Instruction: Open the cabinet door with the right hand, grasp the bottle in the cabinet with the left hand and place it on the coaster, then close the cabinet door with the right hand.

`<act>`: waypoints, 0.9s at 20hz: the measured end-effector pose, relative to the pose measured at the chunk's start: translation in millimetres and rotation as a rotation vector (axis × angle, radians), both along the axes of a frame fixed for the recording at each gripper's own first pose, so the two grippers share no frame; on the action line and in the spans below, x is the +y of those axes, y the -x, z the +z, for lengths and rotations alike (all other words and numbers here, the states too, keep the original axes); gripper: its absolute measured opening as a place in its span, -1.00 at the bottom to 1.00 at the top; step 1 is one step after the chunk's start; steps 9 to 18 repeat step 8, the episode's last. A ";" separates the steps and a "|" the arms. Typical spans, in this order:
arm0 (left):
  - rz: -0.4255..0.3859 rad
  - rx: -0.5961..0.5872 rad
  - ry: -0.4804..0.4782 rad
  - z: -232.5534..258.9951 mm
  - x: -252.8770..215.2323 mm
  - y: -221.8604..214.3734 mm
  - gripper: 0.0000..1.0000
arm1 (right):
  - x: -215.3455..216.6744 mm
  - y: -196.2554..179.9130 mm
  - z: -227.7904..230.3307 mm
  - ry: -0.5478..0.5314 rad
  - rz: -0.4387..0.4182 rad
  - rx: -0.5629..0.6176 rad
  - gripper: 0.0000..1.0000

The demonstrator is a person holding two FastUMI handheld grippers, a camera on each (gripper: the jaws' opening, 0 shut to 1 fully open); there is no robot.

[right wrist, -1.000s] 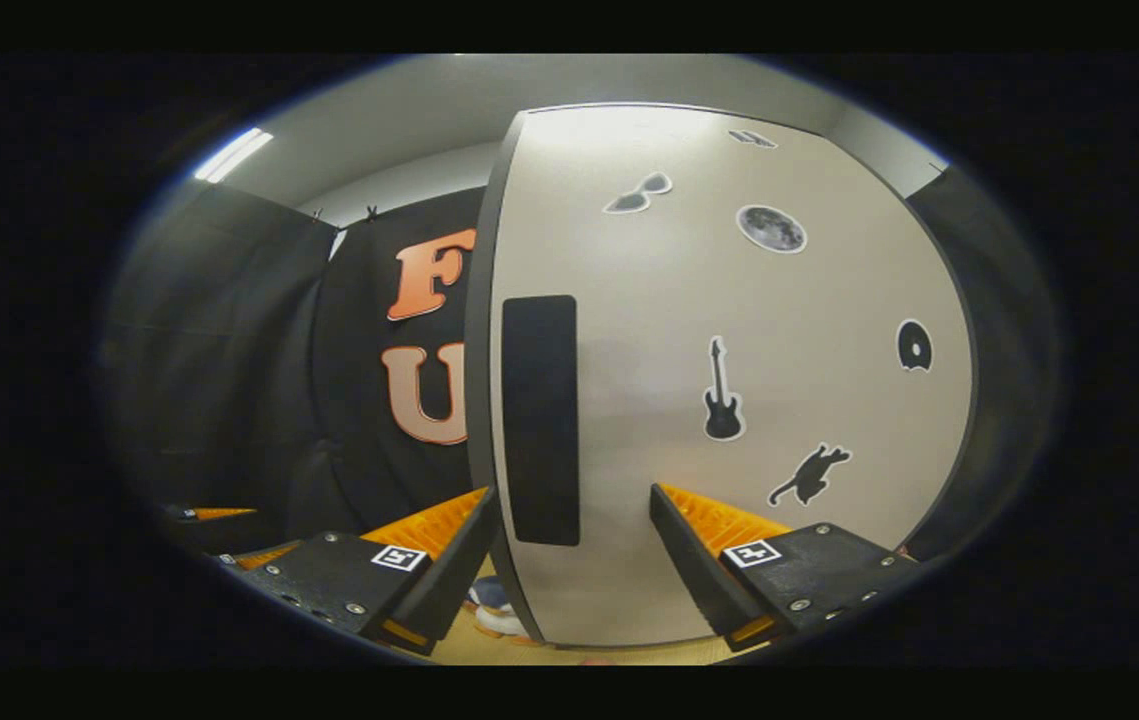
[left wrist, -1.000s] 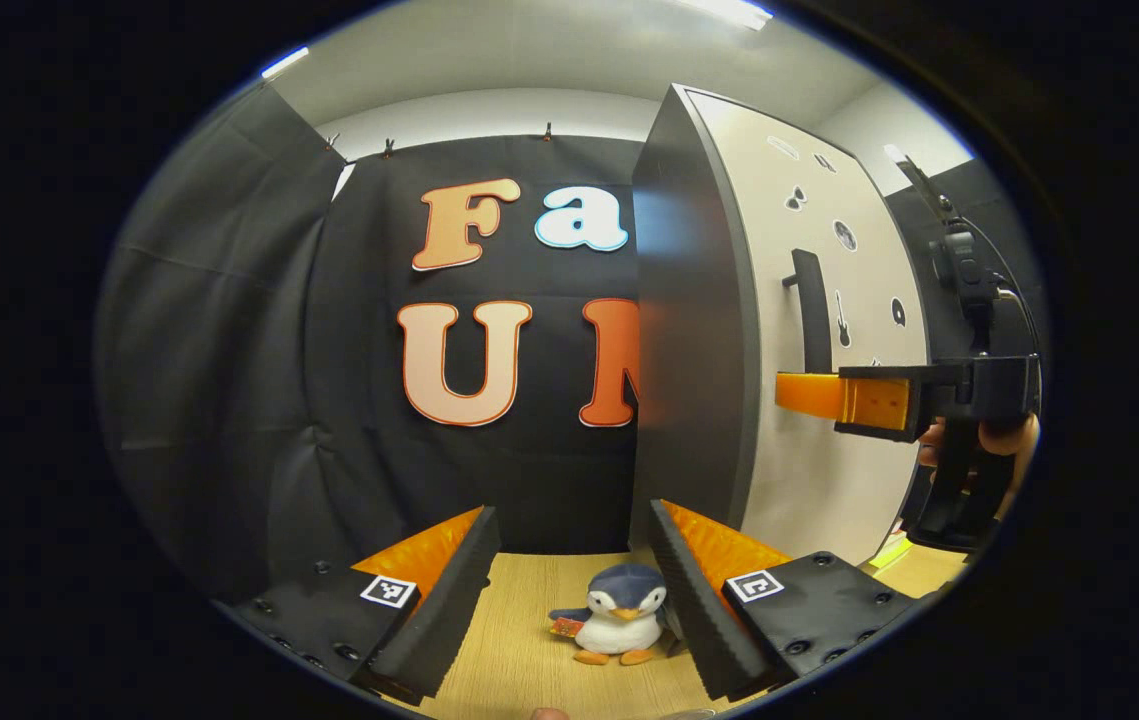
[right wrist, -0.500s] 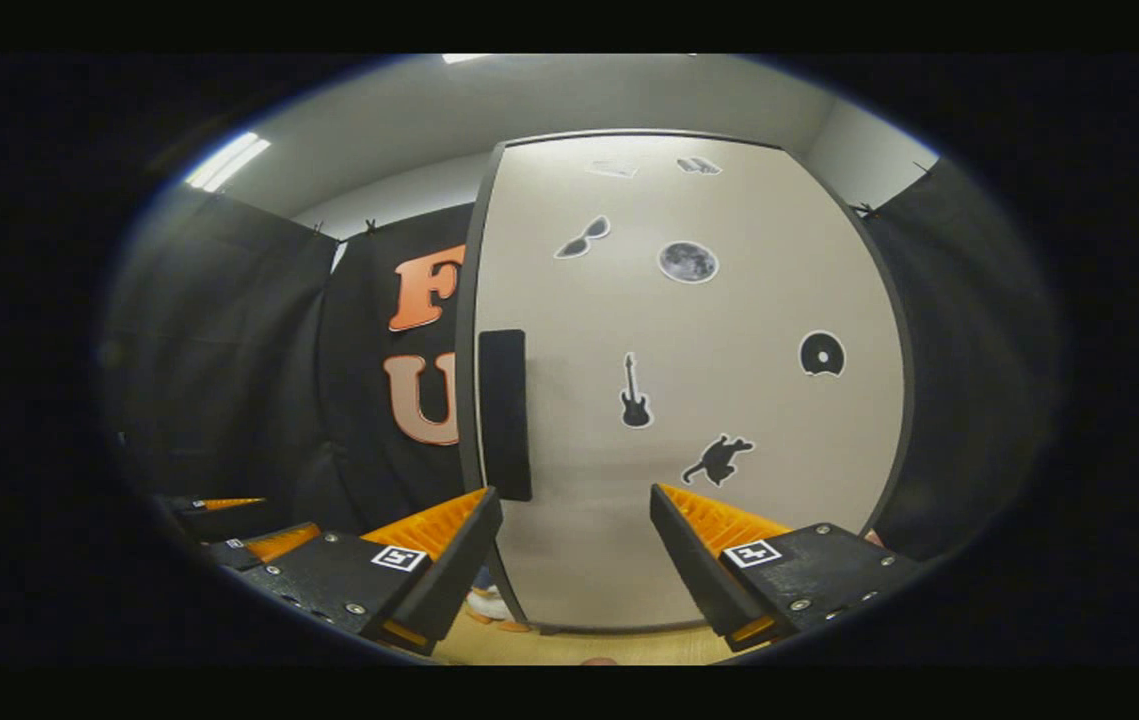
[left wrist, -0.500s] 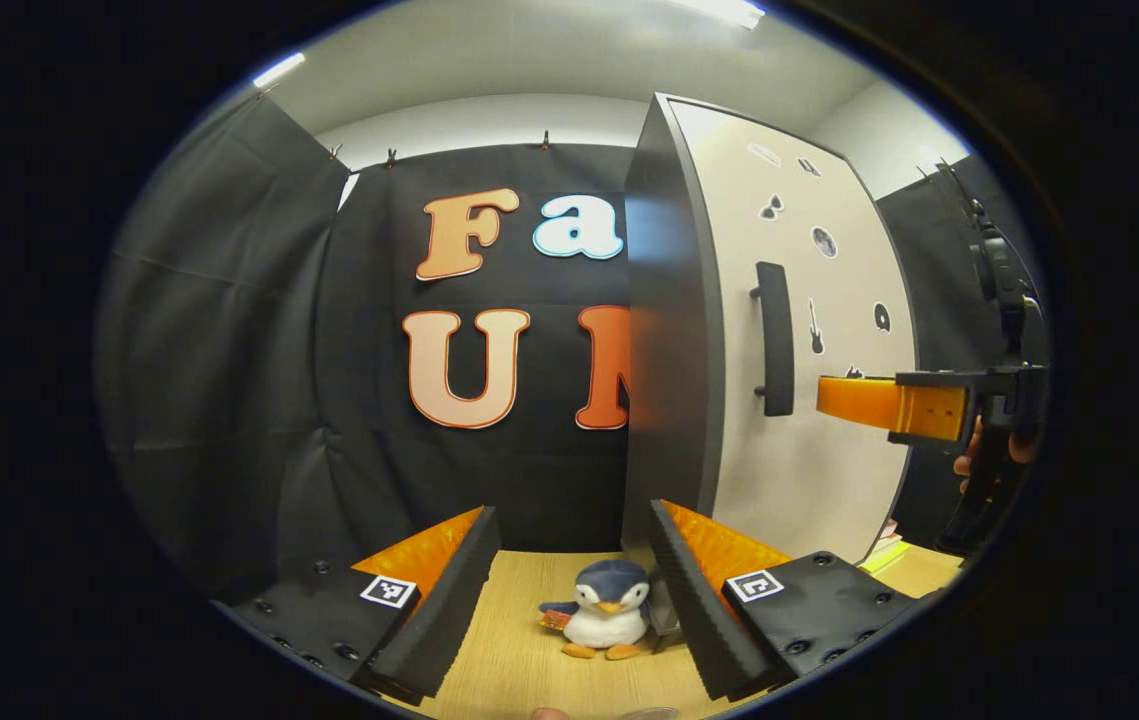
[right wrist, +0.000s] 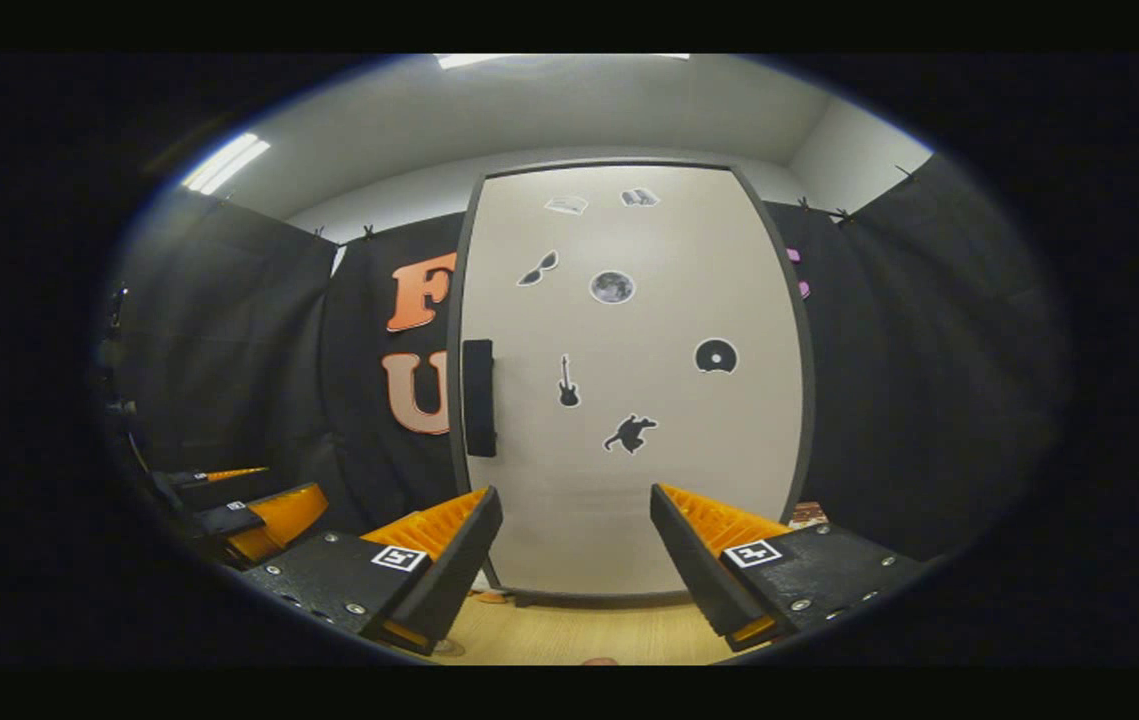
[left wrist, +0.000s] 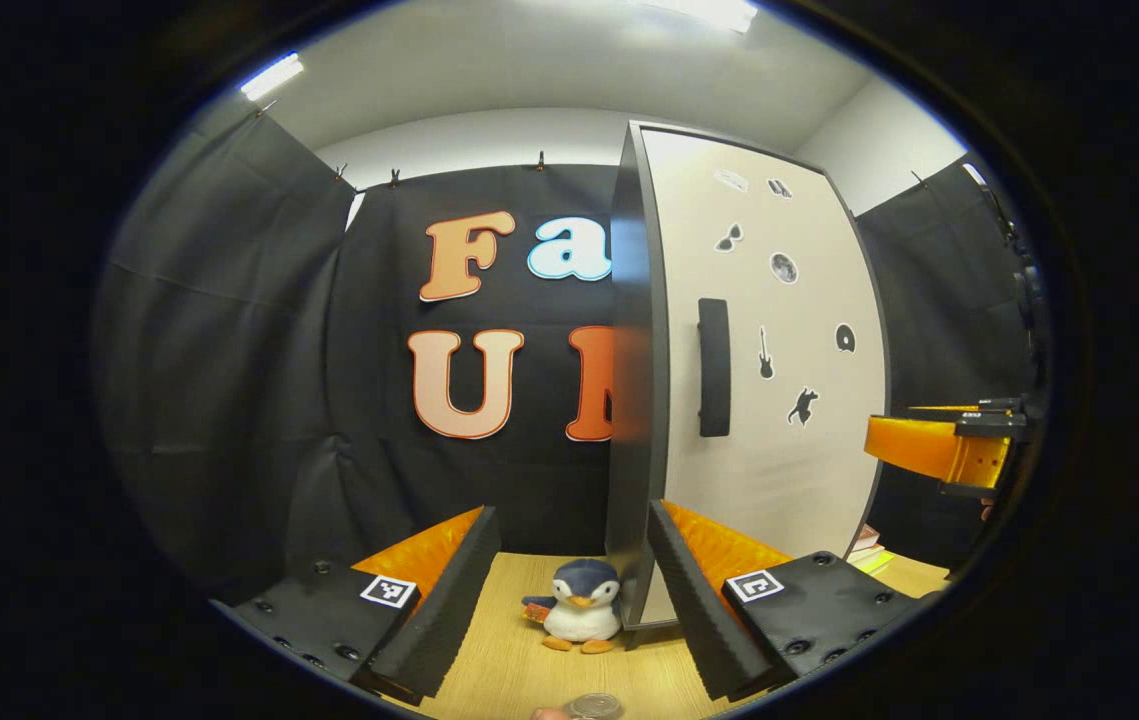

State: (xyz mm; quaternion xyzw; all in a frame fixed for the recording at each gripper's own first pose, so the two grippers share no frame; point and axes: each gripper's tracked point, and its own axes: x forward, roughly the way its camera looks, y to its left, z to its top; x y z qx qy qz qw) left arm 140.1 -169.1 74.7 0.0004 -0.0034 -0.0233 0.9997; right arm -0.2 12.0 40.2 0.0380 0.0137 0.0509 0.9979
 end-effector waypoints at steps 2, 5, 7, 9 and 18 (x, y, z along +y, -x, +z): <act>0.005 -0.003 0.004 4.2 -8.4 15.6 0.94 | -12.6 21.6 3.1 0.006 -0.005 -0.009 0.85; 0.019 -0.011 0.004 10.3 -19.2 40.0 0.94 | -30.2 51.6 6.8 0.022 -0.008 -0.019 0.85; 0.023 -0.024 -0.008 17.4 -25.5 54.7 0.94 | -39.8 70.0 7.6 0.035 -0.008 -0.019 0.85; 0.022 -0.033 -0.014 21.4 -29.7 60.4 0.94 | -42.9 78.4 7.4 0.042 -0.008 -0.020 0.84; 0.022 -0.033 -0.014 21.4 -29.7 60.4 0.94 | -42.9 78.4 7.4 0.042 -0.008 -0.020 0.84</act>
